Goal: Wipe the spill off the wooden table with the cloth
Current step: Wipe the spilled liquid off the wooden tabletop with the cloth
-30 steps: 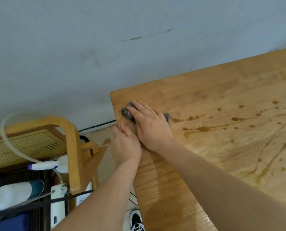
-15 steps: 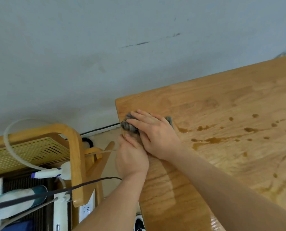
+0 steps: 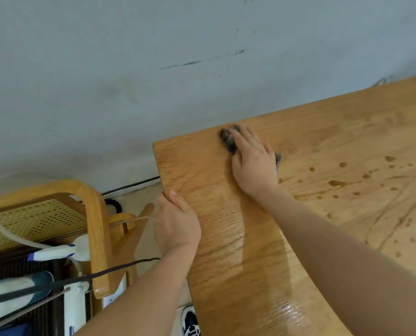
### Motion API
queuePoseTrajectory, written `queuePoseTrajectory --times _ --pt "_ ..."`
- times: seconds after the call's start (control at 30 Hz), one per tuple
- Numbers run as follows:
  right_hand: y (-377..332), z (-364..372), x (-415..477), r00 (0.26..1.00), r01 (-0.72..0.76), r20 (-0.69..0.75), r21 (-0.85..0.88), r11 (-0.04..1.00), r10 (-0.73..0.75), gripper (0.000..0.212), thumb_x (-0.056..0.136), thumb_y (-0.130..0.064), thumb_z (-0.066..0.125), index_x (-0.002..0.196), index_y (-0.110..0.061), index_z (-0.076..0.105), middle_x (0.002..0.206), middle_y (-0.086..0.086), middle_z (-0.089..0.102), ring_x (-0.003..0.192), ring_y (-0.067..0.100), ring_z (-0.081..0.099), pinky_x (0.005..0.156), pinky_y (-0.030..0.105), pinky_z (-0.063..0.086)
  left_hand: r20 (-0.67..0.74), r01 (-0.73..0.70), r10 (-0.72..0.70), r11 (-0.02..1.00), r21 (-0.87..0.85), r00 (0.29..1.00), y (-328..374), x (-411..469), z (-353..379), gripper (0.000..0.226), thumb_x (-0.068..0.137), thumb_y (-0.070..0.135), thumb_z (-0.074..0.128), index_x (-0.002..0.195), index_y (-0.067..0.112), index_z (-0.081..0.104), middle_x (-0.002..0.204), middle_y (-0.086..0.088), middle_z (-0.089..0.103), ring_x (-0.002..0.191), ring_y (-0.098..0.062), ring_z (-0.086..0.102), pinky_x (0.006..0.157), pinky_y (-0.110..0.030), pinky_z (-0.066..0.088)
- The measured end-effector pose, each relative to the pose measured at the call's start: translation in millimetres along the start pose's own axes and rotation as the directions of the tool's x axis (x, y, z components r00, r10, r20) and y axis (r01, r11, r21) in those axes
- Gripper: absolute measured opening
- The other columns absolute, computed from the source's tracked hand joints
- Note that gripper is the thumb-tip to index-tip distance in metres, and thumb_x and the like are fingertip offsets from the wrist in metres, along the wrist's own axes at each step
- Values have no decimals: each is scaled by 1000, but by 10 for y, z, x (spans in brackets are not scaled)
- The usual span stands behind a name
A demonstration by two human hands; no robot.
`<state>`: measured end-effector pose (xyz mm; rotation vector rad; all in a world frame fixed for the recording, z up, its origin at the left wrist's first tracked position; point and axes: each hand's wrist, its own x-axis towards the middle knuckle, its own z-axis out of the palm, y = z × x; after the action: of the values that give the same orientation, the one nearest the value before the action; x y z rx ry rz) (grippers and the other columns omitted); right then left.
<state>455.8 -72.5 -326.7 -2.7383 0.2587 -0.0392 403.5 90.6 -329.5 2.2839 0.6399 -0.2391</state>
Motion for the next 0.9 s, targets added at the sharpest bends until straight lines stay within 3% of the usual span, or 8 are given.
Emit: queuePoseTrajectory --times 0.17,0.27,0.33,0.4,0.5,0.63,0.8,0.9 --pt "-104 63 -1237 901 355 235 82 931 -364 54 92 -24 40 145 -27 43 157 -5 33 147 10 21 117 38 23 -36 6 -6 1000 2 999 -8 -6 17 41 102 36 19 106 7 48 97 -19 61 88 -39 59 65 -34 30" --pt "172 -28 -1089 798 515 319 80 854 -511 53 94 -26 41 147 -29 40 158 -8 30 148 7 19 118 33 17 -34 -6 6 1000 15 999 21 -4 0 43 102 35 18 107 4 48 88 -17 58 85 -37 58 65 -33 31" --pt "315 -87 -725 864 441 249 44 896 -437 53 93 -23 41 145 -28 42 156 -7 35 146 10 24 116 36 21 -31 -11 12 1000 12 999 32 -5 -3 43 103 34 18 107 4 48 76 -4 47 73 -29 49 64 -33 31" --pt "439 -148 -281 972 217 91 12 976 -217 50 94 -20 41 144 -28 43 154 -8 37 145 11 26 113 41 29 -36 -4 5 1000 13 999 28 -12 5 42 103 33 18 106 4 48 69 3 38 70 -23 42 64 -32 31" --pt "348 -101 -57 999 42 -12 8 999 -42 51 94 -20 41 144 -26 42 155 -6 36 146 13 26 115 42 27 -44 -3 3 1000 15 999 13 -8 20 42 103 33 18 107 3 48 73 1 39 71 -22 41 64 -31 30" --pt "168 -8 -1051 960 258 107 14 966 -258 53 93 -23 42 146 -25 42 157 -4 33 147 11 22 118 37 22 -37 13 -12 1000 9 999 19 -31 11 41 103 34 19 107 4 48 80 -3 45 72 -23 42 64 -32 30" --pt "721 -236 -1055 752 610 305 17 793 -585 51 95 -27 39 146 -24 43 156 -2 34 146 14 26 116 39 27 -25 22 -23 1000 -2 999 59 -40 -12 44 103 34 18 112 3 48 98 -18 58 79 -30 50 64 -33 29" --pt "733 -269 -500 971 220 98 -24 975 -217 52 95 -27 33 146 -26 42 155 -7 36 146 12 26 114 39 28 -22 35 -35 999 -5 999 51 -10 -16 44 103 36 17 109 4 47 102 -21 60 75 -26 45 64 -34 29"
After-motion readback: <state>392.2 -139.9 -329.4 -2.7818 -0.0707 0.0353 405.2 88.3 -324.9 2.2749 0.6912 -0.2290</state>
